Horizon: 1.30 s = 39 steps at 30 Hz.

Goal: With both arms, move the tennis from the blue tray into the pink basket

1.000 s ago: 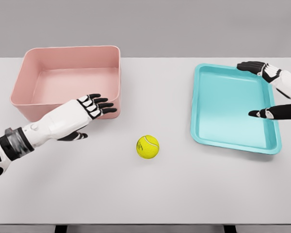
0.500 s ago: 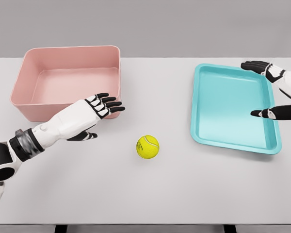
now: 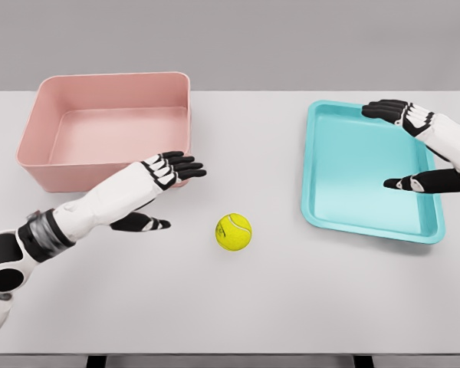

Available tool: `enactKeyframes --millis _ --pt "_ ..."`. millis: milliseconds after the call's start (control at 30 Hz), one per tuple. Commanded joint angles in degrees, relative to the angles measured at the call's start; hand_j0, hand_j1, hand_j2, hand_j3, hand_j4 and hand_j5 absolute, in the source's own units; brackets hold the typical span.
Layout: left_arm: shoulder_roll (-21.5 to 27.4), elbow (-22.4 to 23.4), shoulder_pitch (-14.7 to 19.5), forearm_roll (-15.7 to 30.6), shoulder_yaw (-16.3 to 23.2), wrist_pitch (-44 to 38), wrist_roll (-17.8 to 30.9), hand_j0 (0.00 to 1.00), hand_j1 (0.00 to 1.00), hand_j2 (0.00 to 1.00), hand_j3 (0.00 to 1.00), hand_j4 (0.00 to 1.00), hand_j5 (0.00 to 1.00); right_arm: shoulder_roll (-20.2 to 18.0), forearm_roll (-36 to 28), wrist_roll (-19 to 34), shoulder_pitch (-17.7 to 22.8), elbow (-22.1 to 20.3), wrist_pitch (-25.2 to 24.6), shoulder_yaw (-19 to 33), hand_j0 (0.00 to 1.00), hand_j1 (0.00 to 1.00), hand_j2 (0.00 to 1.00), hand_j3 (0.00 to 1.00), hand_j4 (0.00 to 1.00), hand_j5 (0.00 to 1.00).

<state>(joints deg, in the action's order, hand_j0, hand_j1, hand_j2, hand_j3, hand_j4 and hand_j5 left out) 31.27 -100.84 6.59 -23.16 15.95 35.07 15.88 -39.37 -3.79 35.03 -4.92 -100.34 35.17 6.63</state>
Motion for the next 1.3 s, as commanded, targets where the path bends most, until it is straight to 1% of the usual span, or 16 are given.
enactKeyframes --millis 0,33,100,200,267,367,500,733,767,800,833,933,1033,1133,1167,1267 --pt "0.7 -0.2 0.0 5.4 2.5 -0.1 -0.1 0.98 0.98 0.98 0.98 0.98 0.98 -0.2 -0.5 0.0 0.0 -0.1 -0.2 0.0 1.00 1.00 1.00 1.00 1.00 1.00" --pt "2.0 -0.2 0.1 7.0 4.4 -0.1 -0.1 0.98 0.98 0.98 0.98 0.98 0.98 -0.1 -0.5 0.0 0.1 -0.1 -0.2 0.0 1.00 1.00 1.00 1.00 1.00 1.00" --pt "3.3 -0.3 0.2 9.2 6.6 -0.1 -0.1 0.98 0.98 0.98 0.98 0.98 0.98 -0.1 -0.5 0.0 0.1 -0.1 -0.2 0.1 1.00 1.00 1.00 1.00 1.00 1.00" --pt "3.4 -0.3 0.2 10.1 8.4 -0.1 -0.1 0.98 0.98 0.98 0.98 0.98 0.98 -0.2 -0.4 0.0 0.1 -0.1 -0.2 0.1 1.00 1.00 1.00 1.00 1.00 1.00" --pt "3.4 -0.5 0.4 12.2 10.6 -0.1 -0.1 0.98 0.98 0.98 0.98 0.98 0.98 0.2 -0.3 0.0 0.2 -0.1 -0.2 0.1 1.00 1.00 1.00 1.00 1.00 1.00" --pt "3.4 -0.5 0.5 14.1 12.1 -0.1 0.0 0.98 0.98 0.98 0.98 0.98 0.98 -0.1 0.7 0.0 0.5 -0.2 -0.2 0.0 1.00 1.00 1.00 1.00 1.00 1.00" --pt "3.2 -0.5 0.7 14.6 14.3 -0.1 0.1 0.98 0.98 0.98 0.98 0.98 0.98 -0.1 1.7 0.0 0.7 -0.2 -0.2 0.0 1.00 1.00 1.00 1.00 1.00 1.00" --pt "2.7 -0.5 1.8 18.1 14.7 -0.1 0.6 0.98 0.98 0.98 0.98 0.98 0.98 -0.1 1.7 0.0 0.8 -0.2 -0.2 -0.1 1.00 1.00 1.00 1.00 1.00 1.00" --pt "2.7 -0.5 3.1 18.1 15.2 -0.1 0.6 0.98 0.98 0.98 0.98 0.98 0.98 -0.1 1.7 0.0 0.8 -0.2 -0.2 -0.1 1.00 1.00 1.00 1.00 1.00 1.00" --pt "2.7 -0.5 4.2 18.9 17.2 -0.1 0.6 0.98 0.98 0.98 0.98 0.98 0.98 -0.1 1.7 0.0 0.8 -0.2 -0.2 -0.1 1.00 1.00 1.00 1.00 1.00 1.00" --pt "2.7 -0.3 4.6 20.2 18.1 -0.1 0.6 0.98 0.98 0.98 0.98 0.98 0.98 -0.1 1.7 0.0 0.7 -0.2 -0.2 0.0 1.00 1.00 1.00 1.00 1.00 1.00" --pt "2.7 -0.3 5.3 20.3 19.0 -0.1 0.6 0.99 0.99 0.99 0.99 0.99 0.99 -1.0 1.7 0.0 0.8 -0.2 -0.2 0.0 1.00 1.00 1.00 1.00 1.00 1.00" --pt "2.7 -0.3 5.6 20.9 19.7 -4.5 0.6 0.99 0.99 0.99 0.99 0.99 0.99 -2.3 1.6 0.0 0.6 -0.2 -0.2 0.2 1.00 1.00 1.00 1.00 1.00 1.00" --pt "2.8 -0.2 7.0 25.2 21.8 -7.8 0.6 0.99 0.99 0.99 0.99 0.99 0.99 -2.6 1.6 0.0 0.6 -0.2 -0.2 0.2 1.00 1.00 1.00 1.00 1.00 1.00" --pt "2.9 -0.2 7.6 25.6 22.4 -9.1 0.6 0.99 0.99 0.99 0.99 0.99 0.99 -2.7 1.6 0.0 0.7 -0.2 -0.2 0.2 1.00 1.00 1.00 1.00 1.00 1.00" --pt "2.9 -0.2 7.9 27.8 23.1 -12.9 0.6 0.99 0.99 0.99 0.99 0.99 0.99 -2.7 1.6 0.0 0.7 -0.2 -0.2 0.1 1.00 1.00 1.00 1.00 1.00 1.00"
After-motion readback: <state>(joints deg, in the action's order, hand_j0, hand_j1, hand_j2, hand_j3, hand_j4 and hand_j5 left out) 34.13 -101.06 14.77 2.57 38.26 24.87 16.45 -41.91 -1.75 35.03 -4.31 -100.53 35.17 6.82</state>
